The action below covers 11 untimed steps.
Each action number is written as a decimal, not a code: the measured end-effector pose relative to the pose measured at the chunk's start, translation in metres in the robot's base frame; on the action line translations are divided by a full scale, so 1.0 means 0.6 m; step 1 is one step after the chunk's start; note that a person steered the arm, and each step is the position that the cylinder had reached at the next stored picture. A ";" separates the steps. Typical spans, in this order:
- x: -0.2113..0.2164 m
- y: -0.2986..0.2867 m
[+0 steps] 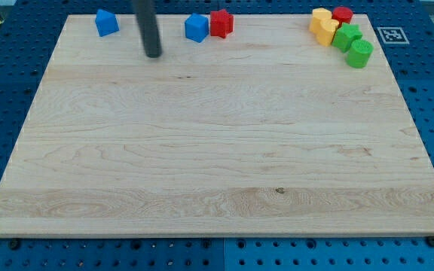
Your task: Move your arm towards red star
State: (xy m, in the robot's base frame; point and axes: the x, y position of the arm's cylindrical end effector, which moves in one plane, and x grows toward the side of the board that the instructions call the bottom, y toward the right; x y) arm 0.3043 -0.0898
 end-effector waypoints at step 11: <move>-0.104 0.279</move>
